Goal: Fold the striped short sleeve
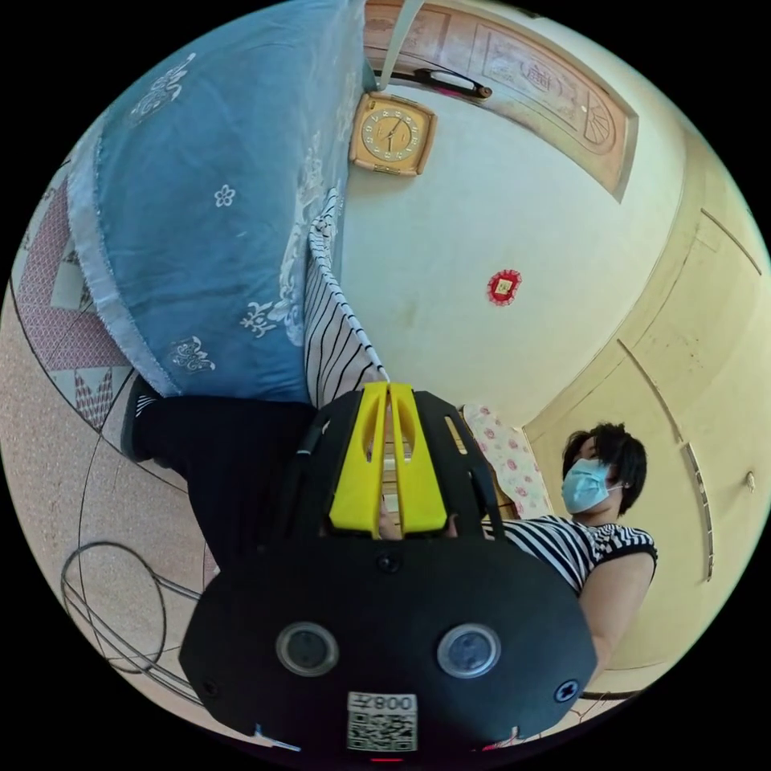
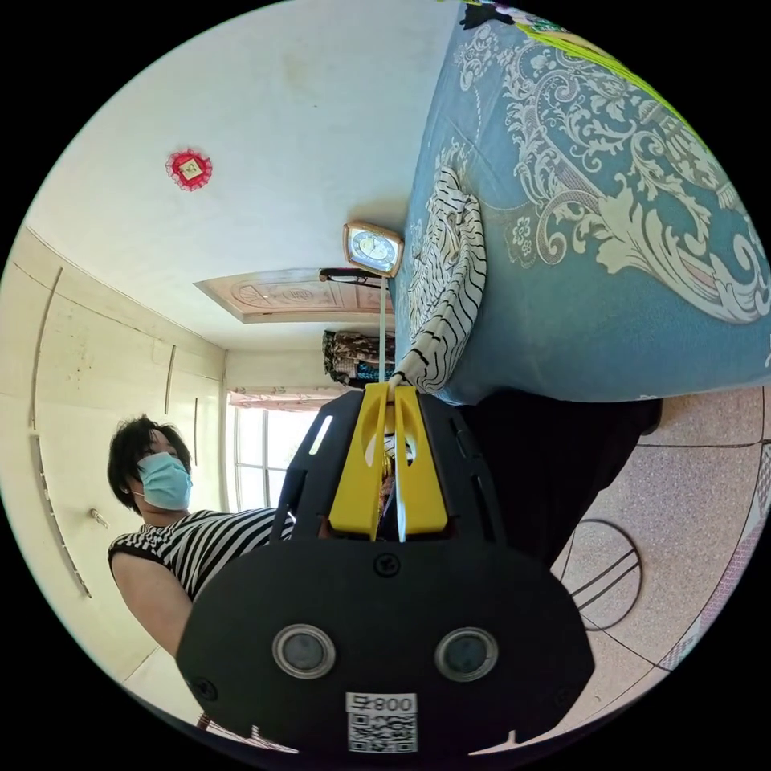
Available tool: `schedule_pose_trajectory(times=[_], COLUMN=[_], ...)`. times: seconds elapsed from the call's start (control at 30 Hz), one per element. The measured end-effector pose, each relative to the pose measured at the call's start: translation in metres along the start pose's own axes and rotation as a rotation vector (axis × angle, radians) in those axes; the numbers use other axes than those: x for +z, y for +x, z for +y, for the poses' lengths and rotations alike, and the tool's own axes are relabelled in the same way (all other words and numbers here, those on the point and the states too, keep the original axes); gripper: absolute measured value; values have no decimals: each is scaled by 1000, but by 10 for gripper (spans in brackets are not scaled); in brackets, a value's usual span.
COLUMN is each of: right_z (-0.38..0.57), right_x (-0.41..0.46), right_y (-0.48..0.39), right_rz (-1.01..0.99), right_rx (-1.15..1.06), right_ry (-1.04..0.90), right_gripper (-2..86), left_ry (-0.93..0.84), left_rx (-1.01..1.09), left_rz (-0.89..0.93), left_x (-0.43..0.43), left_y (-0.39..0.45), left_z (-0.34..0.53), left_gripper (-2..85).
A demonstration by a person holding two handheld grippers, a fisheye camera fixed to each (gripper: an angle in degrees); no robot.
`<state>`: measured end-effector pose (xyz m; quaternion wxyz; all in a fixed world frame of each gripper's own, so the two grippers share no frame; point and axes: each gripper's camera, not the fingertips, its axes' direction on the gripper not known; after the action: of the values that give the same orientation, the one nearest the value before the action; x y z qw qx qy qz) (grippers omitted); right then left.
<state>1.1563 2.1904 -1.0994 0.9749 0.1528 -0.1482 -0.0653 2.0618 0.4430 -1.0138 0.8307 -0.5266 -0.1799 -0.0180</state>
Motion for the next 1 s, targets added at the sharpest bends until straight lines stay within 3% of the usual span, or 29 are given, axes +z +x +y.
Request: schedule_pose_trajectory(times=[0.43,1.0], right_z=[16,75], right_x=[-10,-42], right_y=[-67,-95], right_rz=[-26,-47], right_rx=[-155,-243], right_ry=[26,7], right_gripper=[8,8], left_ry=[-72,-103], left_rx=[182,224], left_rz=[71,69], left_x=[8,-11], left_y=[82,139], left_z=[25,90], left_gripper=[4,4])
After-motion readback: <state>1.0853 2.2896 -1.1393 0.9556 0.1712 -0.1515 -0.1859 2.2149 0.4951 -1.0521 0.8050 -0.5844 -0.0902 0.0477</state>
